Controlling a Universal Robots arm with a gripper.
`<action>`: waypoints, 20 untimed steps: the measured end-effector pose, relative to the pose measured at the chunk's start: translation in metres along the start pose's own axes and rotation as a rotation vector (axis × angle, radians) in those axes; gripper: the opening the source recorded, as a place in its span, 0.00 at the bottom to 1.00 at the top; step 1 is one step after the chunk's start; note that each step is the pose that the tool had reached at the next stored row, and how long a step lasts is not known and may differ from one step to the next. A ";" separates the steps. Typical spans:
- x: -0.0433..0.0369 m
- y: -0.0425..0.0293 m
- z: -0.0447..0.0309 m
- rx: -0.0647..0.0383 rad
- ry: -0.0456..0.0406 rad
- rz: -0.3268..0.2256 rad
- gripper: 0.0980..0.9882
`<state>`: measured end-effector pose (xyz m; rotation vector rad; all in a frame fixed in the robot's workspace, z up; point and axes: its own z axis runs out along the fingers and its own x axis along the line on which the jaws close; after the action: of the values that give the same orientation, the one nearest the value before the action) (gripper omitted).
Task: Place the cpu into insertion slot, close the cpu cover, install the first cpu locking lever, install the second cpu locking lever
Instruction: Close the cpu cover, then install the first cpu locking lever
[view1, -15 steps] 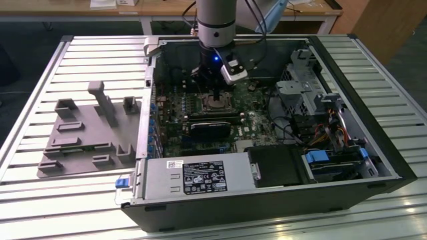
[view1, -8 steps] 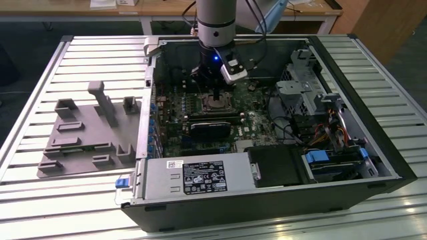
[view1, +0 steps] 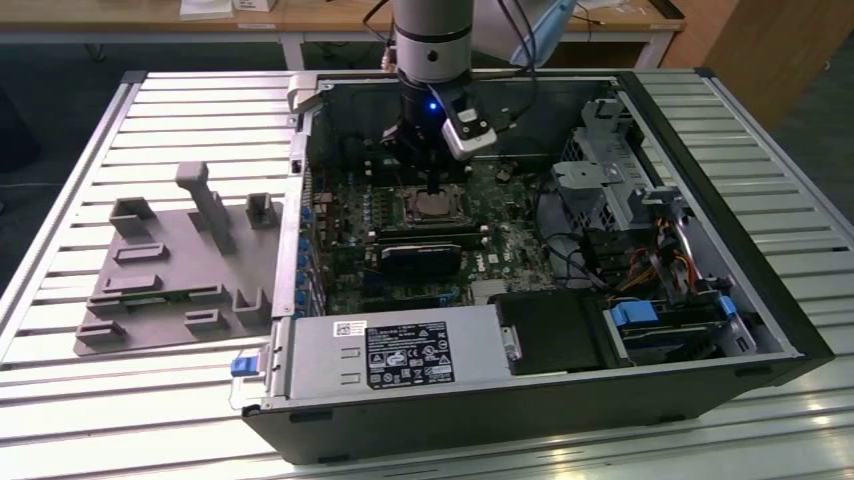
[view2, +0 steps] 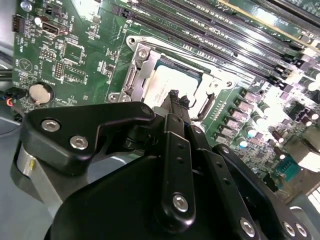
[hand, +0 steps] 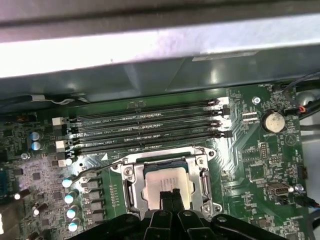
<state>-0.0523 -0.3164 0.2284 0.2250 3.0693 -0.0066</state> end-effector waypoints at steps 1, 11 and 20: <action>-0.0001 0.0000 -0.0018 0.000 0.0000 0.000 0.00; -0.0005 0.0000 -0.0073 0.000 0.0000 0.002 0.00; 0.0008 -0.0002 -0.0076 0.000 0.0001 0.002 0.00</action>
<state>-0.0537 -0.3164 0.2359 0.2274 3.0693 -0.0069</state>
